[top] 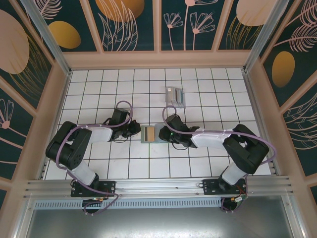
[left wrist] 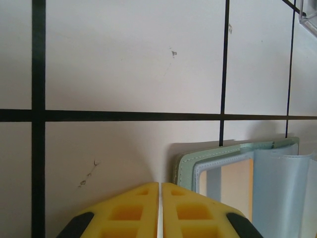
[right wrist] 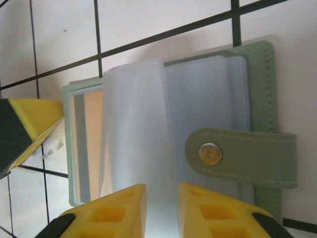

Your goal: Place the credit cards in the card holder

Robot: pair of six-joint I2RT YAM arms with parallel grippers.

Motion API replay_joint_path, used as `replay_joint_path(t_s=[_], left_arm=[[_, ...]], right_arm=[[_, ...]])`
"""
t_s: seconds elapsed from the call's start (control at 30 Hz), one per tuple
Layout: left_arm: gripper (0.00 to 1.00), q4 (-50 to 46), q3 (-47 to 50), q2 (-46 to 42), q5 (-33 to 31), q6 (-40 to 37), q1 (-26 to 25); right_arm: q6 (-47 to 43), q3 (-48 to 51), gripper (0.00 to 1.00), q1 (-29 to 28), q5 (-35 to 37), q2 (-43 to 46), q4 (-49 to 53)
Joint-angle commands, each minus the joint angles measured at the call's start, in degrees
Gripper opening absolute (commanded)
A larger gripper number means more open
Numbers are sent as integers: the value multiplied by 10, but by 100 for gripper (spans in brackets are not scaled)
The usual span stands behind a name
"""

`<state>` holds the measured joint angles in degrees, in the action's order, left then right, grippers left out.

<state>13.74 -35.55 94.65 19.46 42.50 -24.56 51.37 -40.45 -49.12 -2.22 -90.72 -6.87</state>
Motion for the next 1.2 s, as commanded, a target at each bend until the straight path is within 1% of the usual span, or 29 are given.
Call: replay_joint_path(t_s=[0.0,0.23,0.57,0.67,0.8,1.03,1.17], left_arm=[[12,16,6,0,6,3,-1],[12,15,8,-17,-2,4,-1],[12,15,0,-7,6,2,-1],[12,17,2,-7,4,3,-1],[12,16,0,-7,5,3,-1],[12,16,-1,-5,4,2,-1],[12,16,-2,-2,6,1,-1]], right_arm=[[3,20,26,-1,-33,29,-77],[11,46,29,7,-41,47,-115],[18,42,36,11,-54,5,-112],[17,38,36,11,-59,-1,-111],[20,49,37,14,-73,2,-142],[43,70,38,34,-127,-10,-222],[45,63,37,35,-129,-22,-211]])
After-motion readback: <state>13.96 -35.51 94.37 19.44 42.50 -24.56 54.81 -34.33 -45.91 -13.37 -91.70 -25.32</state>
